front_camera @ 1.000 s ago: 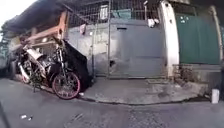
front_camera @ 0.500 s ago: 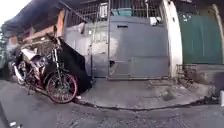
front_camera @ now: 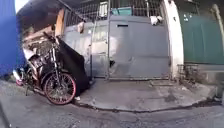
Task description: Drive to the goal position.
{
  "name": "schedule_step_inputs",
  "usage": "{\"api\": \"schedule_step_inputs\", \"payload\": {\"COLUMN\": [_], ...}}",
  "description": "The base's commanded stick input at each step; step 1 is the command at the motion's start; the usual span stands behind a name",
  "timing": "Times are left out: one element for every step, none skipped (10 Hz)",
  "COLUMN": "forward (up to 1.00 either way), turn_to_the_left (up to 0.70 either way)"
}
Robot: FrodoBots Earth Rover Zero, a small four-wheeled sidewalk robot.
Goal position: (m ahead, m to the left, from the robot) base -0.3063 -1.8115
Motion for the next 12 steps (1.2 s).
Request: {"api": "schedule_step_inputs", "payload": {"forward": [-0.49,-0.73,-0.98,-0.98,-0.98,-0.98,-0.98,-0.98,-0.98,-0.98,-0.98,-0.98], "turn_to_the_left": [-0.01,-0.01,-0.01,-0.4,-0.4,-0.4,-0.4,-0.4,-0.4,-0.4,-0.4,-0.4]}}
